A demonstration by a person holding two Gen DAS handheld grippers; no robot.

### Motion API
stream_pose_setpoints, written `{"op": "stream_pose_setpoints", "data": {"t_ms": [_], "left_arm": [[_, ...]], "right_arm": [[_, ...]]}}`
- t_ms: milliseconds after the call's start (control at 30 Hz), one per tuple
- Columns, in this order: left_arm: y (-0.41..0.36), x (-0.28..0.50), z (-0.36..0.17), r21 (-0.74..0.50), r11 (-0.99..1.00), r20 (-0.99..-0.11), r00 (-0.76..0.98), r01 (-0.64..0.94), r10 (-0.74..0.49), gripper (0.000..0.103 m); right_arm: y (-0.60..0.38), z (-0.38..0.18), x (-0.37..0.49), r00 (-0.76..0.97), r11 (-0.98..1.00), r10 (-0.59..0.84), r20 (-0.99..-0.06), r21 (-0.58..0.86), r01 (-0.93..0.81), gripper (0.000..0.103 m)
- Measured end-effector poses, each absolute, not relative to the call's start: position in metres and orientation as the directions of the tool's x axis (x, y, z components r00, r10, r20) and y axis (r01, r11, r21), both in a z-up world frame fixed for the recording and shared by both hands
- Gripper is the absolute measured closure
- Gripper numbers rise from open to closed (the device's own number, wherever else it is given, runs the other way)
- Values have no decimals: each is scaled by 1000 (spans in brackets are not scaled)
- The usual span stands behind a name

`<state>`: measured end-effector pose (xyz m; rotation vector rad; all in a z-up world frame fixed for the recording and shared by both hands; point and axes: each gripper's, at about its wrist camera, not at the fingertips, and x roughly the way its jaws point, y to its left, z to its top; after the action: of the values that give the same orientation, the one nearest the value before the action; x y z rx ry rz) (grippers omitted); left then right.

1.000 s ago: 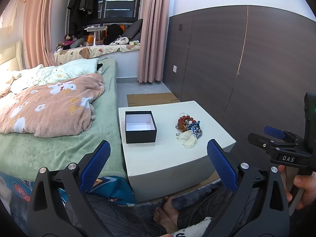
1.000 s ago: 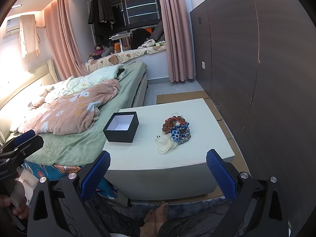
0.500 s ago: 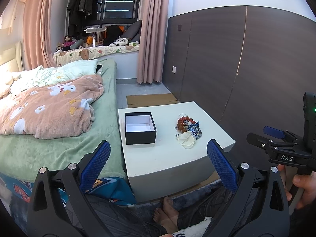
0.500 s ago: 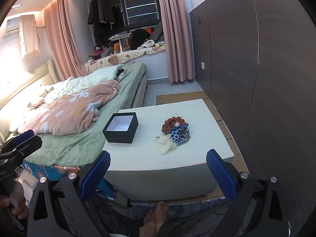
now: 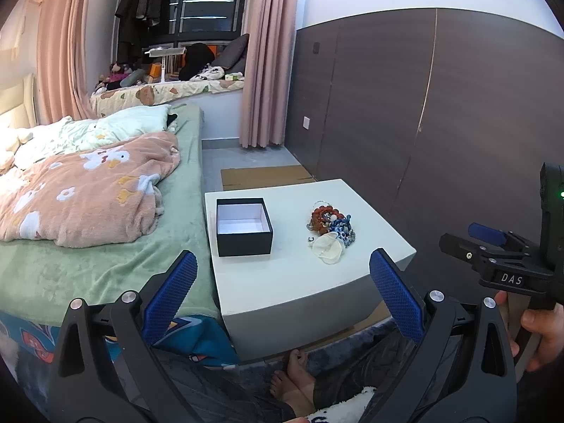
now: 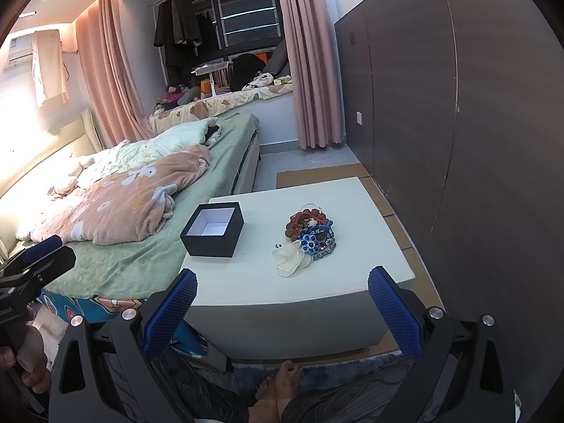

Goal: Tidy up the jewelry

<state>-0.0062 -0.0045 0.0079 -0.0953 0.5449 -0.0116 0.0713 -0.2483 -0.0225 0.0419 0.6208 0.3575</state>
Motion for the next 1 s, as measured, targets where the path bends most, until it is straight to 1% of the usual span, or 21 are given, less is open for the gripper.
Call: {"op": "stream_pose_setpoints", "data": {"t_ms": [200,467,600,667,733,800,900,933,1000], "left_arm": [[-10,9,-1,-104,995,-524,849,9,-63,5],[-19,48,-14,-151,988,-531,839,44,-118,5],[-26,74,-23,-174,983,-541,828,60,-146,6],[-28,84,-28,-190,980,-546,822,68,-163,6],[-33,97,-35,-202,976,-556,811,81,-183,11],[-37,110,-42,-215,972,-574,794,90,-200,17],[-43,131,-56,-242,965,-603,763,103,-232,20],[-47,138,-61,-244,964,-612,754,106,-238,20],[-51,150,-70,-258,960,-628,735,111,-254,24]], "right_arm": [[-252,-24,77,766,944,321,-557,127,-303,8],[-271,-43,104,768,965,260,-586,125,-231,8],[-280,-52,121,759,968,251,-600,141,-209,8],[-285,-60,134,739,967,256,-623,162,-199,8],[-288,-65,143,722,965,264,-640,176,-196,8],[-290,-71,153,712,964,265,-650,177,-196,8],[-297,-81,167,691,960,280,-666,203,-193,8],[-298,-83,172,685,959,283,-672,209,-192,8],[-302,-90,181,669,958,286,-687,217,-187,14]]}}
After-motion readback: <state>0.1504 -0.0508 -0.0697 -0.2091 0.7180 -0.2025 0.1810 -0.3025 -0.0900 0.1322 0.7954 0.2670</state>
